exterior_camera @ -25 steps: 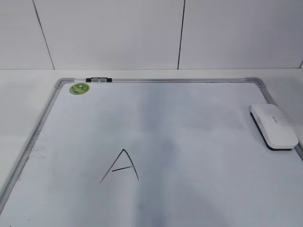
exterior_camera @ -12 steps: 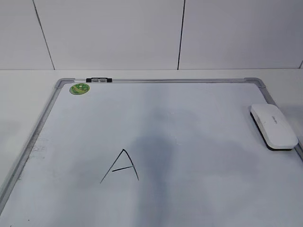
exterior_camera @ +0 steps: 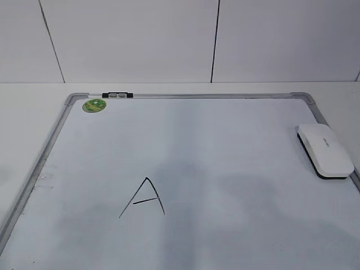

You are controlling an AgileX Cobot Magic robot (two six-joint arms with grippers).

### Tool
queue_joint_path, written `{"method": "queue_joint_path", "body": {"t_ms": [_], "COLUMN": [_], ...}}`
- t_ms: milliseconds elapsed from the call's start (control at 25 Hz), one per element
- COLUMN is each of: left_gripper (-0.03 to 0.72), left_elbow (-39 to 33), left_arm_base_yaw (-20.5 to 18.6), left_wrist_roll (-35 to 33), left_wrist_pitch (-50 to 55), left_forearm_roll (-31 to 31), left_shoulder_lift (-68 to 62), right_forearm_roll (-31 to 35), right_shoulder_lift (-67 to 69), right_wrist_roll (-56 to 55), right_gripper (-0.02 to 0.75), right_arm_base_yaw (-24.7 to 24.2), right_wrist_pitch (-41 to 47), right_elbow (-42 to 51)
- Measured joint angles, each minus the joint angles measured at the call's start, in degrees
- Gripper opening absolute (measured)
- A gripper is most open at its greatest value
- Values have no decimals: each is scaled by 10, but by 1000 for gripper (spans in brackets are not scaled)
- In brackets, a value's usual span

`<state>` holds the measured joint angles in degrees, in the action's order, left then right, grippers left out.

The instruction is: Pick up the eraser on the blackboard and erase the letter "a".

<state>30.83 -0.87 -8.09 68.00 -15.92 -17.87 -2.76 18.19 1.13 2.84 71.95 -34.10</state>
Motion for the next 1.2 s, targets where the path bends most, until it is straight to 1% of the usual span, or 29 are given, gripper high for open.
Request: {"method": "queue_joint_path", "body": {"t_ms": [120,320,1200], "left_gripper": [373,372,360], "left_elbow": [-1,-17,-18], "left_arm_base_yaw": [0,0,0], "left_wrist_roll": [0,1,1], "left_wrist_pitch": [-15,-43,-48], "left_forearm_roll": [19,30,31], "left_shoulder_lift": [1,1,1], "right_forearm_roll": [-5,-8,-9], "right_shoulder_lift": [-4,-4,-4], "right_wrist_roll": [0,0,0], "right_gripper": [581,581,580], "right_arm_base_yaw": [0,0,0], "right_wrist_pitch": [-17,-67,-67], "right_elbow": [32,46,54]}}
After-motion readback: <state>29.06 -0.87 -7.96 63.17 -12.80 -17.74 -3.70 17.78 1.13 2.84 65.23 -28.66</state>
